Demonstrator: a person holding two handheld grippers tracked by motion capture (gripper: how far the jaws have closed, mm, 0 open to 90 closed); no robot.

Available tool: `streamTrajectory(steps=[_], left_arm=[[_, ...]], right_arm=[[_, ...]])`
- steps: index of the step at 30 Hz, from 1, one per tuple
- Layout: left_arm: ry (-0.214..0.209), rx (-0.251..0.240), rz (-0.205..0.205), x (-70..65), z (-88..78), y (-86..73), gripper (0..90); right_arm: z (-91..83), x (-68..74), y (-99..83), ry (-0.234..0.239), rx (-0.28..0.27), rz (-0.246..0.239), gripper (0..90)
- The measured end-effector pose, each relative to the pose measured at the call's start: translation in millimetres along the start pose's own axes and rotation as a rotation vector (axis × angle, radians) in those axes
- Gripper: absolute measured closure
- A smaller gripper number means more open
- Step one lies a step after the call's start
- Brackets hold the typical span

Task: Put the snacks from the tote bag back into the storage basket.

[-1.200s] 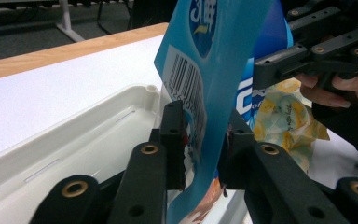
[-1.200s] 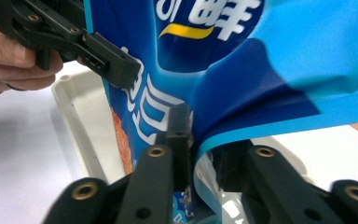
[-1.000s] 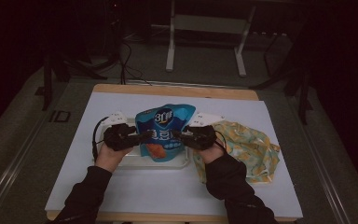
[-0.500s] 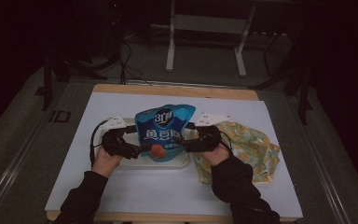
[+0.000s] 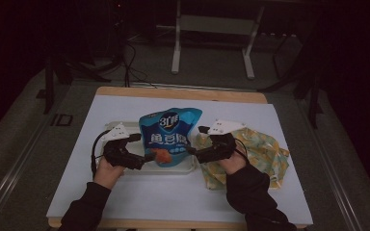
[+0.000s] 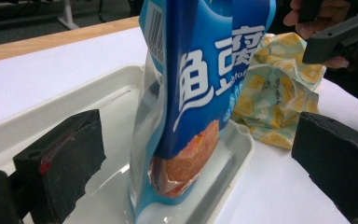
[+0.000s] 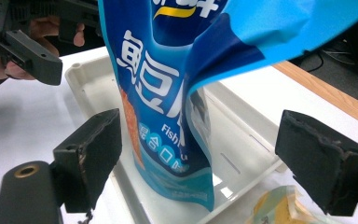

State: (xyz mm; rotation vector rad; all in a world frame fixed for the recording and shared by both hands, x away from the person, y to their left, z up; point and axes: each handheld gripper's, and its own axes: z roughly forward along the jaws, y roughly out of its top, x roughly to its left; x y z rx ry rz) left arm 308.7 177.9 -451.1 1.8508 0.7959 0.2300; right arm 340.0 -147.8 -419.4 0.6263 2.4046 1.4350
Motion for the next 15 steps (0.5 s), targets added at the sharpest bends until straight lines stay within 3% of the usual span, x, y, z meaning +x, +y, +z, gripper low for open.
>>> streamTrajectory(steps=[8,15], left_arm=[[-0.004,-0.012,-0.008,-5.7,-7.1,-5.9,2.8],[-0.009,-0.032,-0.012,-18.5,-13.2,-11.2,2.8]], right_arm=[[-14.8,0.0,-7.4,-0.005,0.0,0.001,14.3],[-27.2,2.2,-17.6,-0.011,-0.01,-0.008,14.3]])
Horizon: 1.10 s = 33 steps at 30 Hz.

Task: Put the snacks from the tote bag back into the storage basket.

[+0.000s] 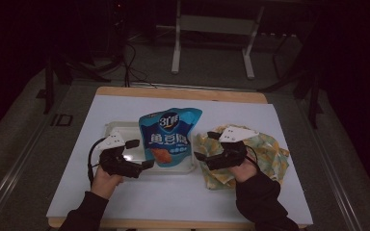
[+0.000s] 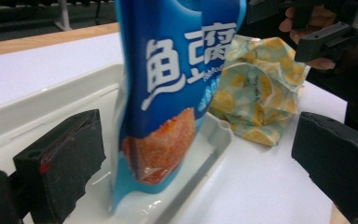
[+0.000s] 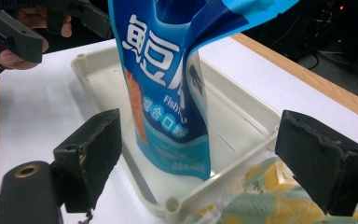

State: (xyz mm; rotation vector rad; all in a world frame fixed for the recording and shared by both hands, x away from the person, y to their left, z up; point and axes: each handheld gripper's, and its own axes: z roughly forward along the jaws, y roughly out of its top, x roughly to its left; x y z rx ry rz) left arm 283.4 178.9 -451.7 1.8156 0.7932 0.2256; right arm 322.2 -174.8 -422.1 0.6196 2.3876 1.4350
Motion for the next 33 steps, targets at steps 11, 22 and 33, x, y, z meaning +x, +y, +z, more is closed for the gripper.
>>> streamTrajectory(steps=[11,22,33], left_arm=[[-0.004,0.001,0.021,-18.8,-4.6,-12.7,2.8],[-0.088,-0.017,0.05,-38.5,1.4,-13.2,2.8],[-0.176,-0.034,0.063,-47.9,17.3,-17.4,2.8]], right_arm=[[-24.2,3.7,-11.5,-0.021,-0.011,-0.003,14.4],[-49.5,0.8,-34.7,-0.046,-0.012,0.026,14.4],[-75.7,-3.4,-63.8,-0.072,-0.018,0.046,14.6]])
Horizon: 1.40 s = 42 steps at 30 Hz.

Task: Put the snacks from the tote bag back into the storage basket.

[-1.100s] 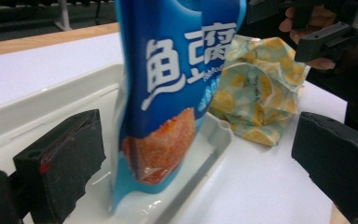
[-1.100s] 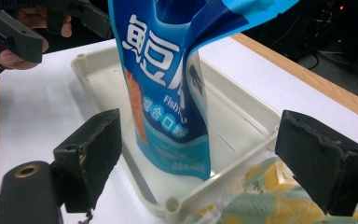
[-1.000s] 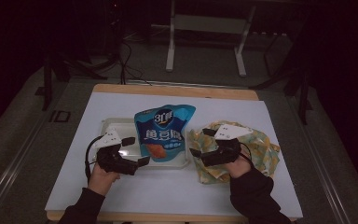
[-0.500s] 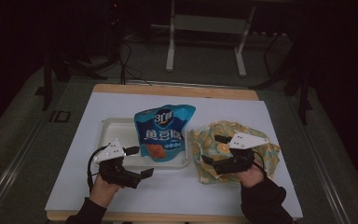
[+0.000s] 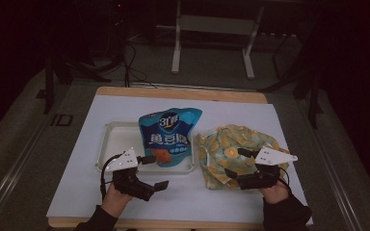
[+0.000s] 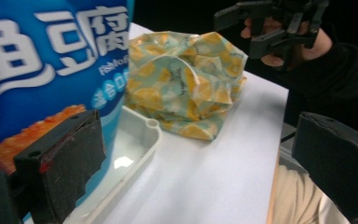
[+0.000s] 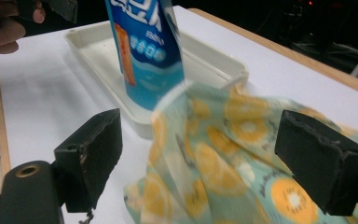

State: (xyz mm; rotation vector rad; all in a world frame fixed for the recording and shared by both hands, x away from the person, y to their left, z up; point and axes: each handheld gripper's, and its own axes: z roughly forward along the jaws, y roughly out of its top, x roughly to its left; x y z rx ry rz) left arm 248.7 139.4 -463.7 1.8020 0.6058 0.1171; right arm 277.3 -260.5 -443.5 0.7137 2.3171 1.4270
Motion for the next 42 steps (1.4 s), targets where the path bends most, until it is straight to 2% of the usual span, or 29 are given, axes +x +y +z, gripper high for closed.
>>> streamTrajectory(steps=[9,13,19,21,22,27,32,36,38,42], left_arm=[[-0.045,0.045,0.039,-7.9,22.1,-5.8,2.8],[-0.049,0.052,0.051,-9.3,27.6,-7.5,2.8],[-0.051,0.06,0.067,-9.1,31.0,-11.1,2.8],[-0.049,0.066,0.069,-8.9,31.8,-12.2,2.8],[-0.05,0.074,0.074,-9.0,32.8,-13.3,2.8],[-0.054,0.106,0.082,-9.4,38.6,-19.3,2.8],[-0.062,0.145,0.085,-9.6,45.2,-25.1,2.8],[-0.053,0.162,0.093,-10.0,47.2,-27.6,2.8],[-0.048,0.175,0.097,-10.2,49.4,-30.2,2.8],[-0.035,0.184,0.116,-10.8,50.6,-31.8,2.8]], right_arm=[[-20.3,-4.8,-21.4,-0.027,-0.002,0.029,14.6],[-28.4,-6.4,-30.0,-0.03,-0.001,0.037,14.6],[-36.5,-8.7,-41.4,-0.057,0.008,0.047,14.3],[-38.0,-9.4,-43.9,-0.068,0.012,0.055,14.2],[-42.6,-12.7,-51.1,-0.102,0.007,0.071,14.2],[-48.1,-16.0,-60.9,-0.133,0.005,0.077,14.1],[-50.5,-16.9,-69.9,-0.123,0.003,0.105,14.0],[-51.4,-18.4,-73.0,-0.133,0.002,0.102,13.9],[-52.5,-20.8,-73.4,-0.126,-0.023,0.115,13.9],[-51.9,-20.3,-73.8,-0.129,-0.026,0.102,14.0]])
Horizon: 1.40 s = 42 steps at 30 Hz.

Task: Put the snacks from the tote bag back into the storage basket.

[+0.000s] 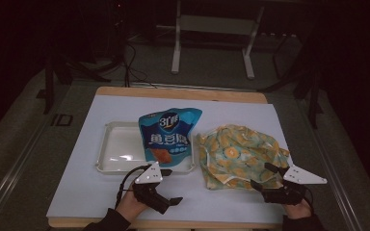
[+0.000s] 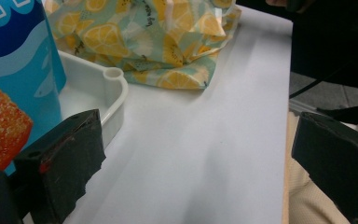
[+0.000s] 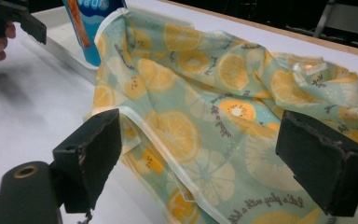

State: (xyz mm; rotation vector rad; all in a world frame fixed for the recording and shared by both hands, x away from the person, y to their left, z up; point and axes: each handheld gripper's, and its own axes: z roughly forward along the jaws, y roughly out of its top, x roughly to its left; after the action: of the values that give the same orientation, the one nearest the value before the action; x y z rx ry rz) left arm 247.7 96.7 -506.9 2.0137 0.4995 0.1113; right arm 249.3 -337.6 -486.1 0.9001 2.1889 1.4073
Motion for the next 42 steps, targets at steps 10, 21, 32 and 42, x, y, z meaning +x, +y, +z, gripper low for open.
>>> streamTrajectory(steps=[10,21,32,42], left_arm=[[-0.01,-0.009,-0.011,-0.5,-2.5,-2.8,2.8],[-0.007,-0.003,-0.004,-1.7,-2.0,-4.2,2.8],[-0.001,-0.006,0.0,-1.9,-1.9,-4.6,2.8],[-0.001,-0.011,-0.001,-2.1,-2.3,-4.9,2.8]], right_arm=[[3.6,4.8,-0.6,0.006,0.008,-0.02,14.0],[1.1,2.5,-1.1,-0.003,-0.001,-0.011,14.1],[2.9,2.9,-1.3,-0.001,0.002,-0.018,14.2],[2.4,3.1,-1.7,-0.011,-0.003,-0.024,14.2]])
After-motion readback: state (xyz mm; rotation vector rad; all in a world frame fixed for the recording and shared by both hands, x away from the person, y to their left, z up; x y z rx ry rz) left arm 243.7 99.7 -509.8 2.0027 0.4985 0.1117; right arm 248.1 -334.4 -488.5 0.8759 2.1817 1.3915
